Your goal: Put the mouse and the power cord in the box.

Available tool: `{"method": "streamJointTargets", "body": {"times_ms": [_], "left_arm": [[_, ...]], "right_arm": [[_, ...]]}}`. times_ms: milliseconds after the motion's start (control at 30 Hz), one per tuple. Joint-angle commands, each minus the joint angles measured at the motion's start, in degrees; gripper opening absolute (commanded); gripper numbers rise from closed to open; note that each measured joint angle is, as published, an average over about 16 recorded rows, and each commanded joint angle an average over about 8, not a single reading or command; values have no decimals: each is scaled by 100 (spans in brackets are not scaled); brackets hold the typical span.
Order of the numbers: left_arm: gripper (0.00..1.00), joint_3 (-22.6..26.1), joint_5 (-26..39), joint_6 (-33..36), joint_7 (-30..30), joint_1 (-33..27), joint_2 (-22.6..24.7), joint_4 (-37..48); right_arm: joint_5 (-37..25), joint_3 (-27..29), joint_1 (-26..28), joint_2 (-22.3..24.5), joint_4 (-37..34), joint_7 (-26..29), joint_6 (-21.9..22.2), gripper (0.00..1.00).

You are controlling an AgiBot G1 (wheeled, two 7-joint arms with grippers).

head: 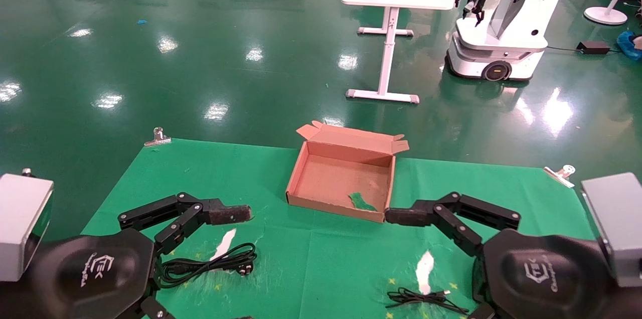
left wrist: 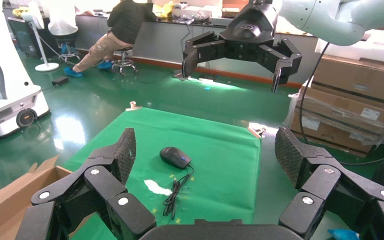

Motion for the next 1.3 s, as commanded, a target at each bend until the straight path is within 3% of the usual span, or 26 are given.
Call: {"method": "streamJointTargets", "body": {"times_ms": [33,1300], "left_arm": [[100,0,0,0,0,0,0,0],[100,0,0,0,0,0,0,0]], "right_arm": [[0,0,0,0,0,0,0,100],[0,0,0,0,0,0,0,100]]}}
